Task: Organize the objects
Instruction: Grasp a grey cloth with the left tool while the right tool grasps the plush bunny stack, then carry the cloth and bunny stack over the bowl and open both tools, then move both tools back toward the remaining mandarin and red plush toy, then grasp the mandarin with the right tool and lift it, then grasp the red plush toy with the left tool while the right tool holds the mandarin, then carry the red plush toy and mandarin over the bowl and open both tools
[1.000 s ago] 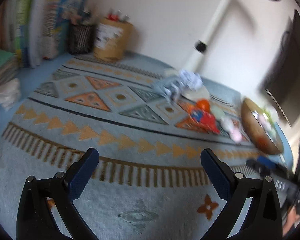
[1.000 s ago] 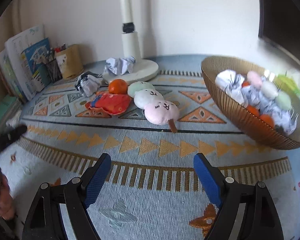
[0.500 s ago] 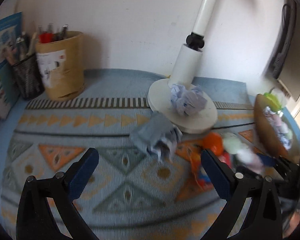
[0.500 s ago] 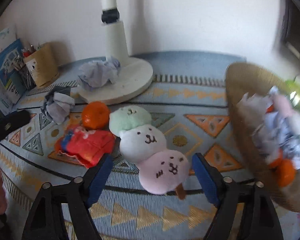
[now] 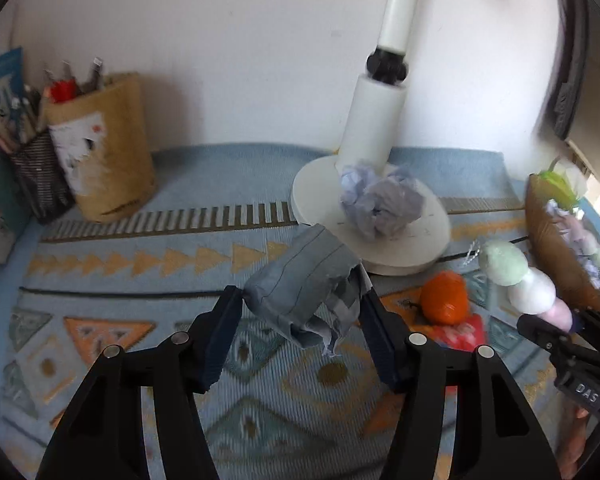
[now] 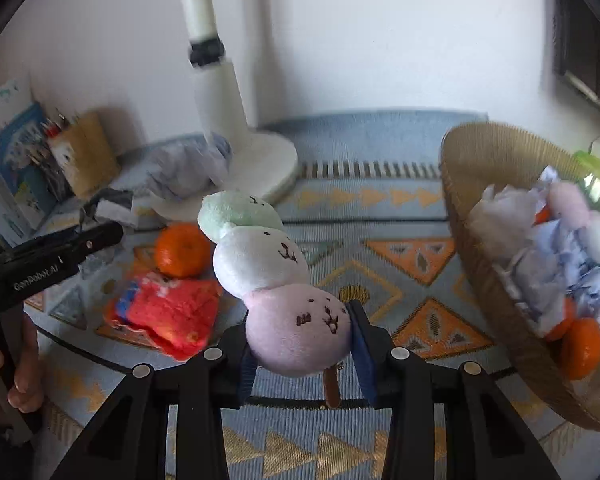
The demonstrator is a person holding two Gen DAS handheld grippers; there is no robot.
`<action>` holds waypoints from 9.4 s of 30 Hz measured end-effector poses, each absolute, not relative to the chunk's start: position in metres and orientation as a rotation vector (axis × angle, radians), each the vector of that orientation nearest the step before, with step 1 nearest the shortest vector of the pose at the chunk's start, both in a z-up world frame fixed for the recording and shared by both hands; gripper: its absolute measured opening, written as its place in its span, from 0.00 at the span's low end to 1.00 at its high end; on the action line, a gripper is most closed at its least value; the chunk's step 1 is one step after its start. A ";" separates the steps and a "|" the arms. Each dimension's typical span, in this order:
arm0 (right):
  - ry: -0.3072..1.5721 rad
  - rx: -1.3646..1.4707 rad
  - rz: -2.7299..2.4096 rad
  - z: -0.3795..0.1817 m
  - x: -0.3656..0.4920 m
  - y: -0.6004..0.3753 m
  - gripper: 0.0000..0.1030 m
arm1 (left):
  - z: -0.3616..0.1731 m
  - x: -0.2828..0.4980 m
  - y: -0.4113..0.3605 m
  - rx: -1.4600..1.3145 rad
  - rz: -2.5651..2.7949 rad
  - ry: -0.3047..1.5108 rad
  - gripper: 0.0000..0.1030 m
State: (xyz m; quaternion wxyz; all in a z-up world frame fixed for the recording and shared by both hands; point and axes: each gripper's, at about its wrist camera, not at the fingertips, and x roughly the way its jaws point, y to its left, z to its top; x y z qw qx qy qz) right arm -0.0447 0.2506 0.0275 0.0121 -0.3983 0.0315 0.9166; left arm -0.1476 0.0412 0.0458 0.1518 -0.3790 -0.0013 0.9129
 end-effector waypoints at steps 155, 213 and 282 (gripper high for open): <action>0.527 -1.447 3.024 0.077 -0.036 0.257 0.96 | 0.033 -0.068 0.091 -1.184 2.518 -0.083 0.99; 0.333 -1.264 3.060 0.024 -0.077 0.261 0.39 | 0.029 -0.091 0.071 -1.249 2.488 -0.167 0.92; -0.005 -1.457 2.984 -0.003 0.064 0.256 0.66 | 0.034 0.004 0.056 -1.020 2.549 -0.146 0.56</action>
